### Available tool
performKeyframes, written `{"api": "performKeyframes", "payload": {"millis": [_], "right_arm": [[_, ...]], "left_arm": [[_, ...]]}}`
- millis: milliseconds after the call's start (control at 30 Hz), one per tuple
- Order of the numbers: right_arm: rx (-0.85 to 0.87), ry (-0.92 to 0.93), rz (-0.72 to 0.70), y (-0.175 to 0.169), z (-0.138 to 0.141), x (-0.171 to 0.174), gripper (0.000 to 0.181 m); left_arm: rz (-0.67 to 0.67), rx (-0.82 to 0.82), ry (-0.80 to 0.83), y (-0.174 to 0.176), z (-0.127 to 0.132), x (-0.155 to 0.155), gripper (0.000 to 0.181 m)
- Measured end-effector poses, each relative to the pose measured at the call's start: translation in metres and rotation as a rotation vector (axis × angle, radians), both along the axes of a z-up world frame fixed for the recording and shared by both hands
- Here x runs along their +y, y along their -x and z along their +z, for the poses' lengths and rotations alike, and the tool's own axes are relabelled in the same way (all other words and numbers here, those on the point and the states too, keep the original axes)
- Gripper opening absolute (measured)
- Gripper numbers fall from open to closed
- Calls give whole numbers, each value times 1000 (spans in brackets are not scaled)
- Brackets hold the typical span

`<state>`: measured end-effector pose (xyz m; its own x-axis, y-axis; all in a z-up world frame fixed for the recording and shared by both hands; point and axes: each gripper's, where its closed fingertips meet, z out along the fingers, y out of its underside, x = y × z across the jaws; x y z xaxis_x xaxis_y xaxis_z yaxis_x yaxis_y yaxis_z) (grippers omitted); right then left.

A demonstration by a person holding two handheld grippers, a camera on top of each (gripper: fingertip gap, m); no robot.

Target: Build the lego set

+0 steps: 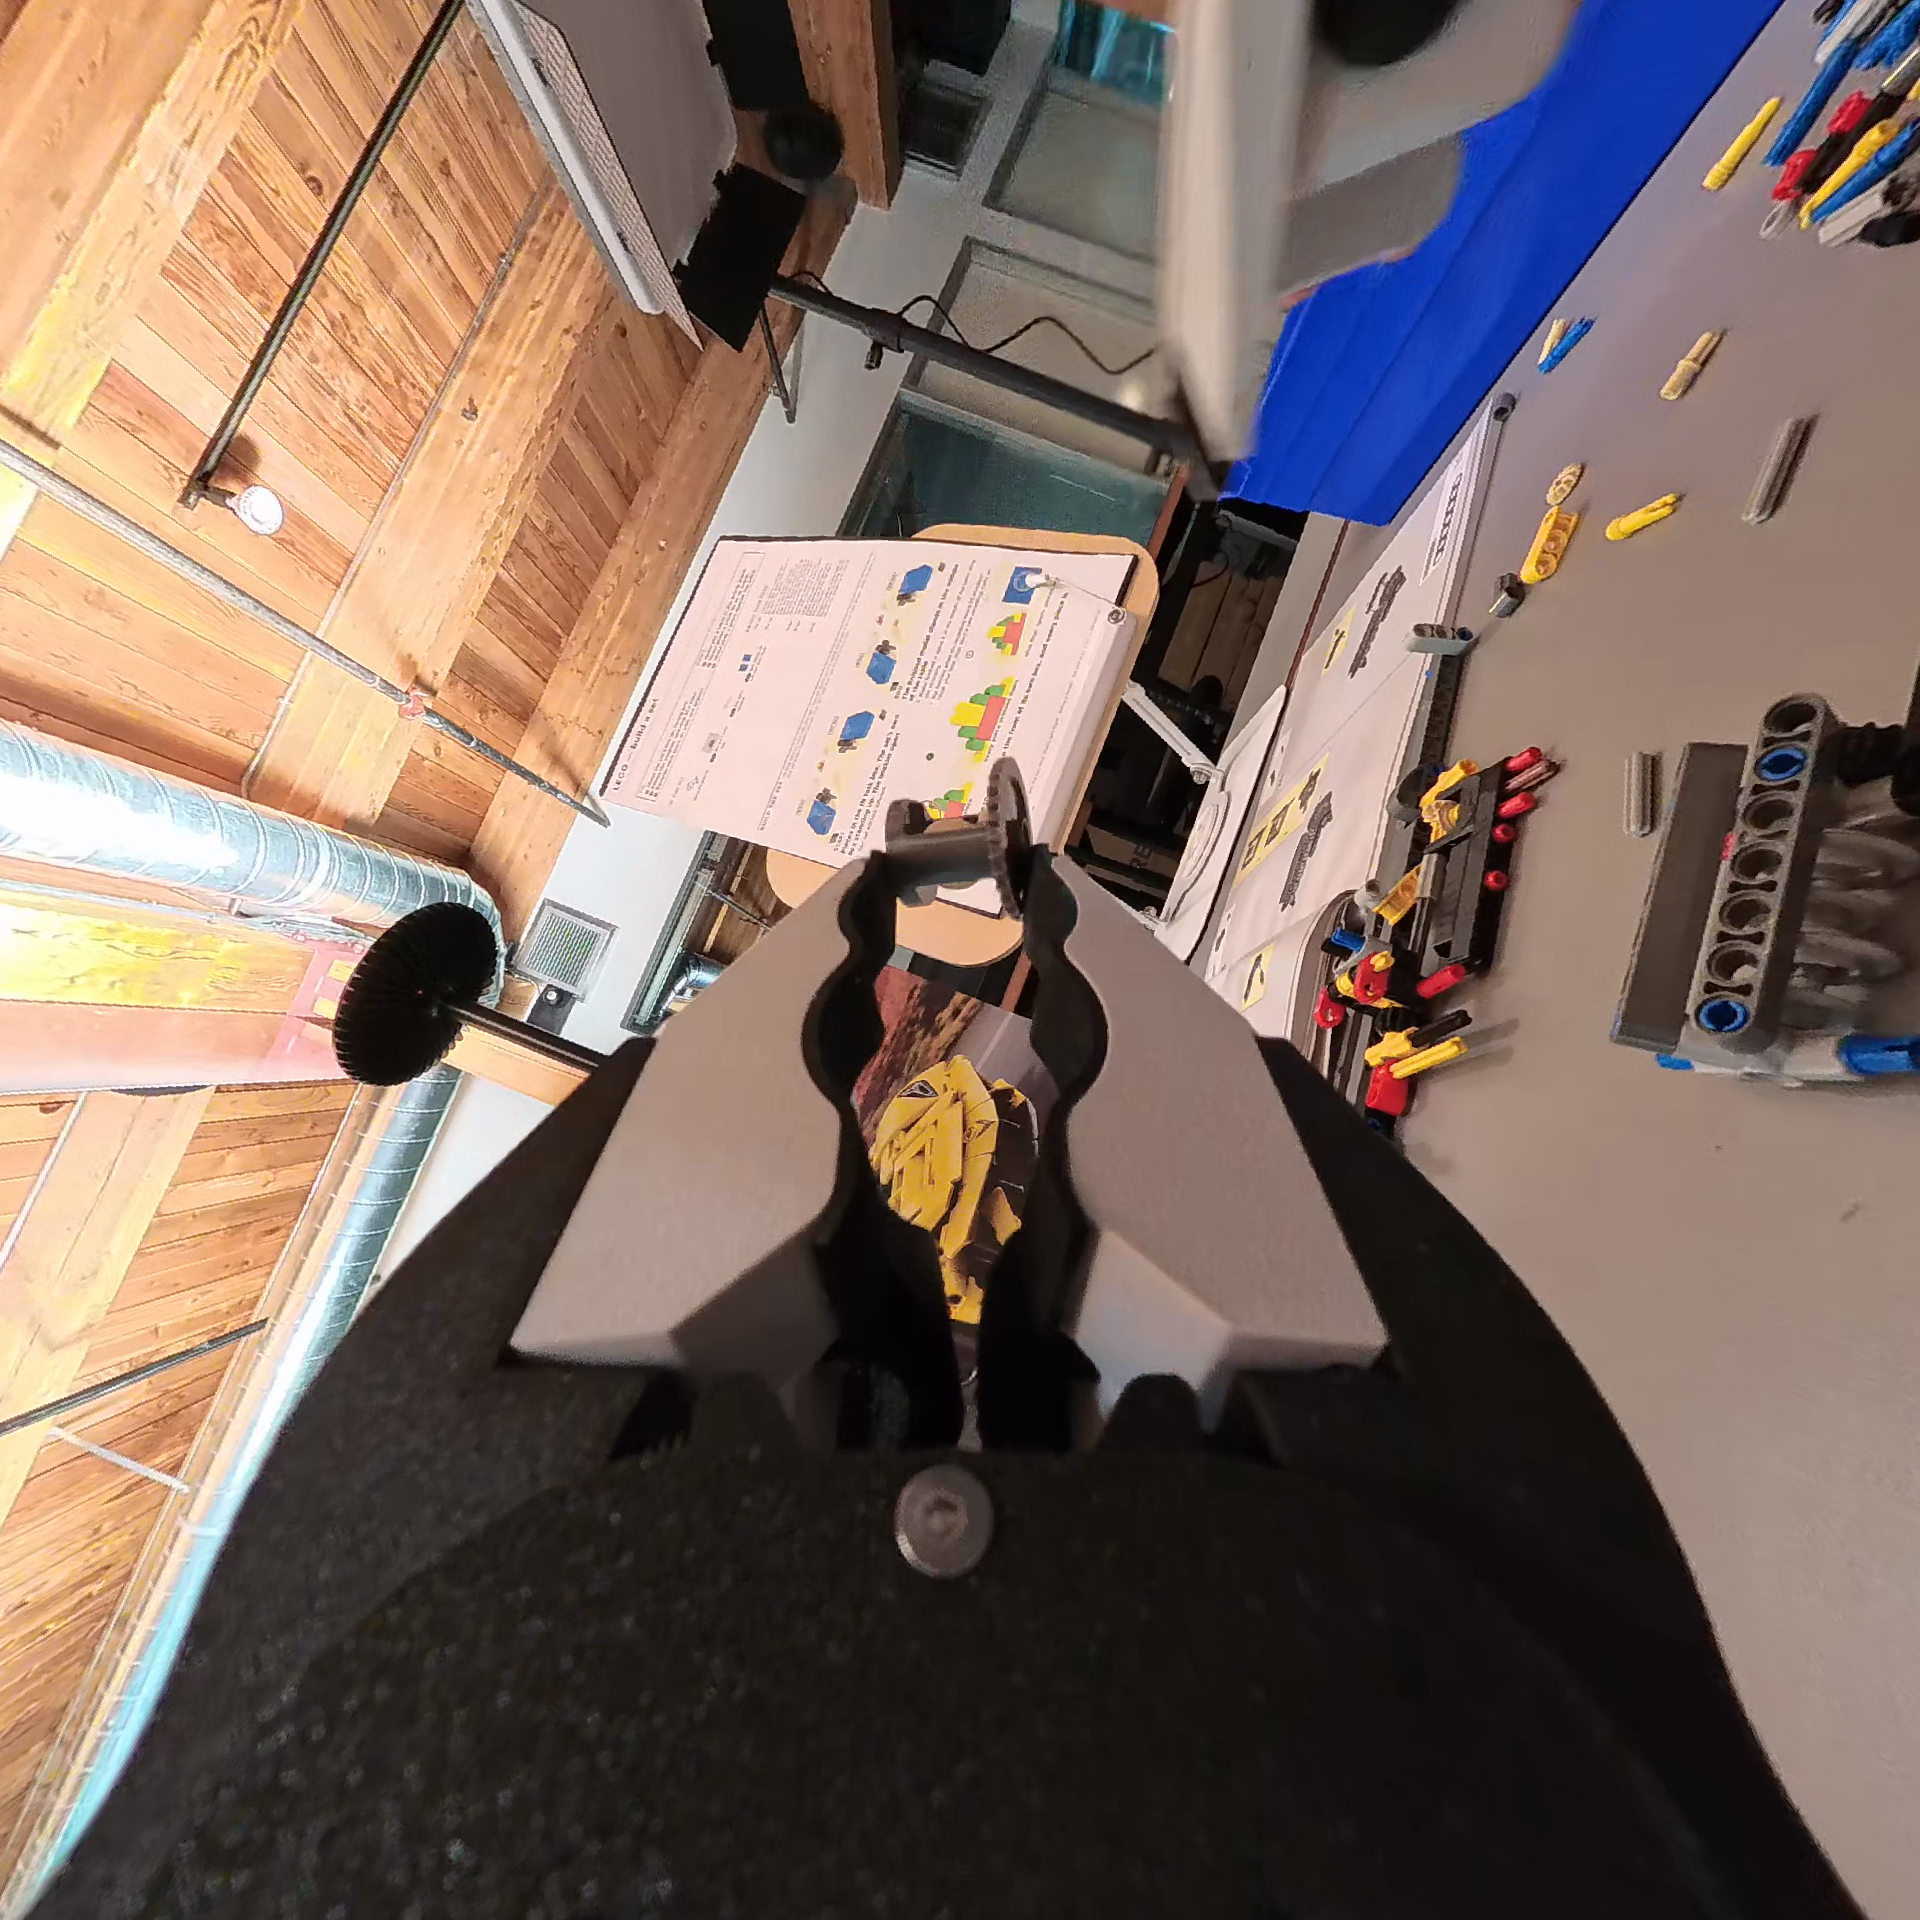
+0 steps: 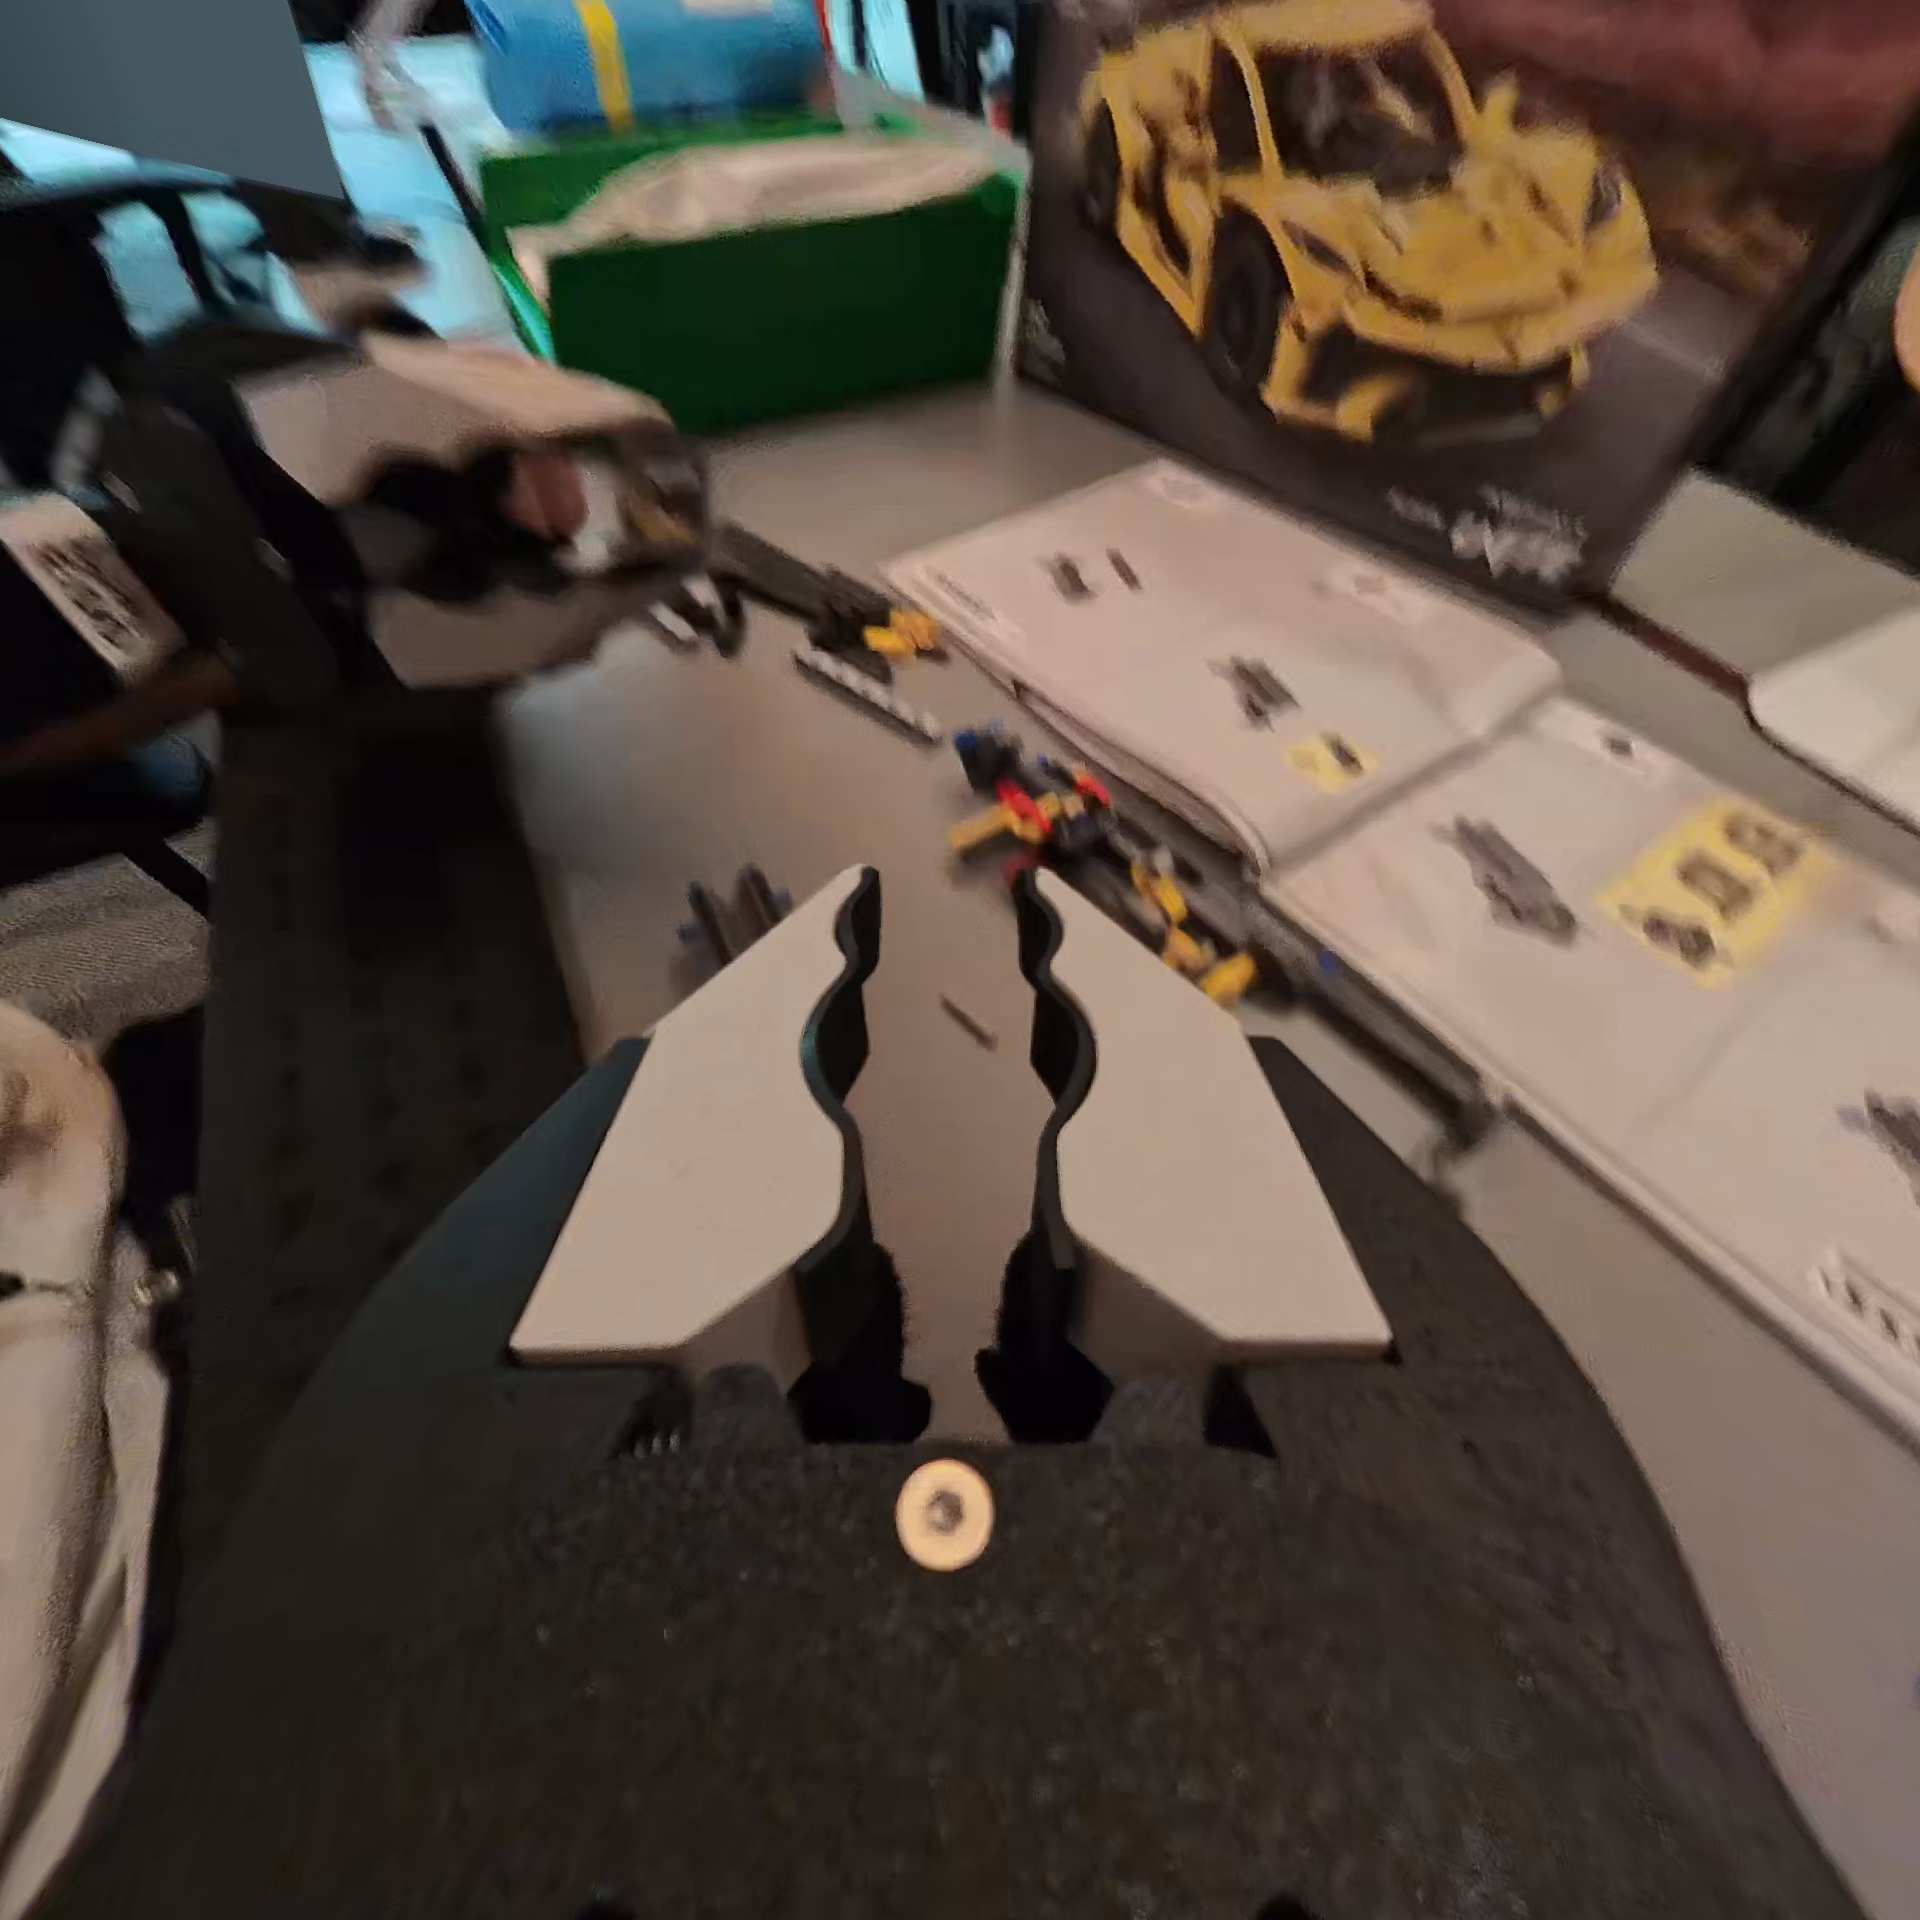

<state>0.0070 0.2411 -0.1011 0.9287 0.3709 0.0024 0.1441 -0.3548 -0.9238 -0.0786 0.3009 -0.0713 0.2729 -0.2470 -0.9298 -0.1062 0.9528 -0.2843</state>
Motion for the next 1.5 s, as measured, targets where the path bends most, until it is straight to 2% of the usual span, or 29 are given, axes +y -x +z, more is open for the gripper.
{"api": "performKeyframes", "payload": {"millis": [133,233,333,500,600,733,967,1033,1067,1200,1267,1333,1400,1500], "right_arm": [[16,281,-47,-33,-64,-41,26],[-30,360,-55,-39,-91,-51,26],[-118,345,-63,-44,-96,-44,23],[-198,406,12,-44,-112,-36,21],[-246,384,23,-47,-110,-29,15],[-215,400,65,-39,-112,-24,4],[-161,370,31,-32,-110,-19,3],[-132,311,27,-26,-95,-12,3],[-96,258,28,-21,-78,-6,3],[134,-89,77,16,27,11,3],[273,-243,124,36,81,7,3],[397,-344,160,52,122,-2,3],[454,-379,164,61,145,-8,3],[453,-386,111,67,158,-11,3]], "left_arm": [[-6,2,11,-2,0,-1,23],[-5,2,12,-3,0,-1,23],[0,-2,5,-4,2,0,23],[-10,-24,21,-5,16,1,23],[-25,-26,18,-6,24,1,23],[-62,-22,66,-11,36,2,23],[-149,-52,229,-15,74,-3,23],[-186,-59,305,-15,87,-5,23],[-200,-61,336,-15,93,-6,23],[-245,-58,420,-17,115,-14,23],[-259,-50,461,-19,123,-18,23],[-265,-48,488,-20,130,-22,23],[-265,-50,498,-20,137,-27,23],[-269,-54,492,-20,145,-37,23]]}}
